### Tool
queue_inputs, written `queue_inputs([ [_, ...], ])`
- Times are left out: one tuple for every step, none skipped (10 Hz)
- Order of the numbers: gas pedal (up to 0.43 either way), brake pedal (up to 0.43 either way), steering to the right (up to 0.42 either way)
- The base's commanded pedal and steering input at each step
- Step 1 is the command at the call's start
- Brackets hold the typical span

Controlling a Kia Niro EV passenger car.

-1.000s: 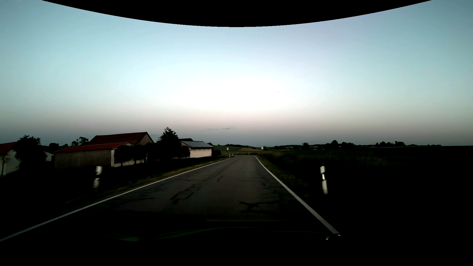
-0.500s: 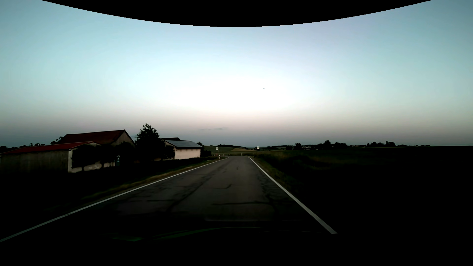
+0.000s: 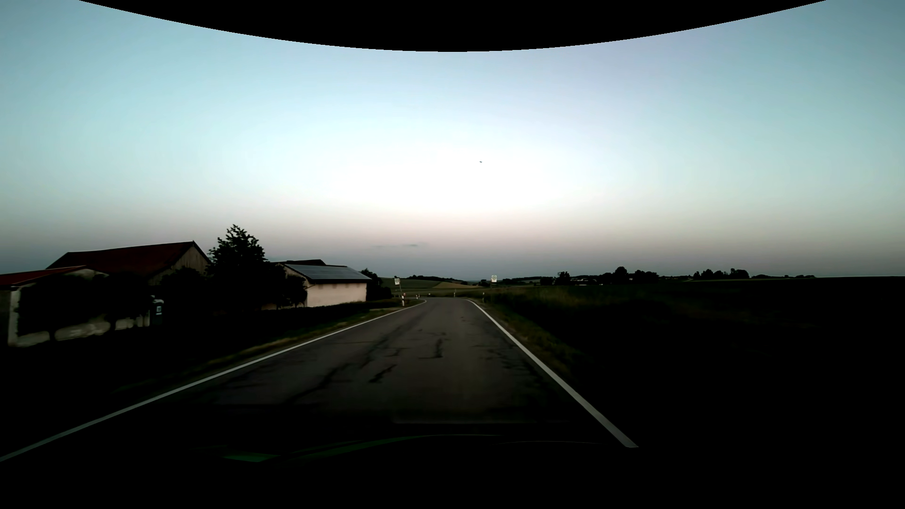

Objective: Follow the waypoints while adhering to traffic rules and regulations

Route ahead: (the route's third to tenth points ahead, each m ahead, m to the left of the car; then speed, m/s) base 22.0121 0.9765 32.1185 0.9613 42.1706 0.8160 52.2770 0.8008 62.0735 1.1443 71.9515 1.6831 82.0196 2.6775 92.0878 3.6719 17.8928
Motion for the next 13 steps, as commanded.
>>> queue_inputs([
  [0.000, 0.000, 0.005],
  [0.000, 0.000, 0.004],
  [0.000, 0.000, 0.003],
  [0.000, 0.000, 0.003],
  [0.000, 0.000, 0.002],
  [0.000, 0.000, 0.002],
  [0.000, 0.000, 0.002],
  [0.000, 0.018, 0.002],
  [0.000, 0.055, 0.002],
  [0.000, 0.085, 0.002],
  [0.000, 0.110, 0.002],
  [0.000, 0.140, 0.002],
  [0.000, 0.165, 0.000],
])
